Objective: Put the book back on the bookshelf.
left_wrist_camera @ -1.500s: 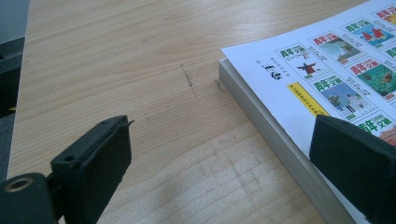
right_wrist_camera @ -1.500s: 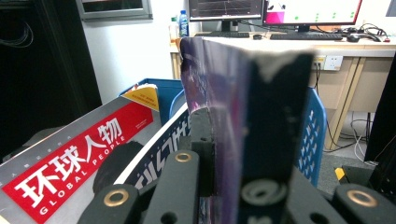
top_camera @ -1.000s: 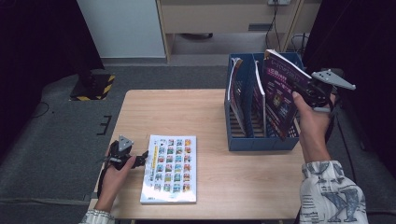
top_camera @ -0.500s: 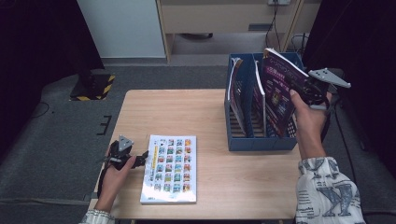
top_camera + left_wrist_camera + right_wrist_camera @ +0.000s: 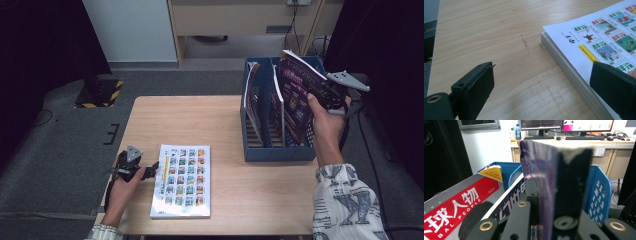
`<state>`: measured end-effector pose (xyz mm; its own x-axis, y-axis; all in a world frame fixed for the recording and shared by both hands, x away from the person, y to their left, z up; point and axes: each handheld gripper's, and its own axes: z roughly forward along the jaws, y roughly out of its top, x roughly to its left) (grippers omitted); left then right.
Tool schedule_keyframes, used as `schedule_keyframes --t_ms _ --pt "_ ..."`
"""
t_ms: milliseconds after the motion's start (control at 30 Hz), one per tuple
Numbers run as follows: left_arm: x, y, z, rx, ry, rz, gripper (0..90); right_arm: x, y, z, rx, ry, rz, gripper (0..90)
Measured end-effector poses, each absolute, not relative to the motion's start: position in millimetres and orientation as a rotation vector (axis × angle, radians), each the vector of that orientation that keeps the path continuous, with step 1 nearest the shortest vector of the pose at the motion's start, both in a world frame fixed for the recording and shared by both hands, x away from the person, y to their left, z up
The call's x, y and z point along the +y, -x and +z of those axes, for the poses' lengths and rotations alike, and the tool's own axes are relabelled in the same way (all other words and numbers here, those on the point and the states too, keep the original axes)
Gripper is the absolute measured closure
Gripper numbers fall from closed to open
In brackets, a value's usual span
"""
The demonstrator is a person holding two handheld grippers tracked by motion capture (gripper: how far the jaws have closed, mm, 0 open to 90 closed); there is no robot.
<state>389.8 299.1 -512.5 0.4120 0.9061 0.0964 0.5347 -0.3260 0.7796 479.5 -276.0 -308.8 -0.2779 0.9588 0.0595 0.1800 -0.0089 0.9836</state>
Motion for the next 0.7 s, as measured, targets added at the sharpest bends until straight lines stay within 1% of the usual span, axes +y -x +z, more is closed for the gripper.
schedule_keyframes --t_ms 700 --pt "298 -390 -513 1.216 -1.996 0.700 5.4 -265 -506 -327 1.505 -1.237 1.349 83.9"
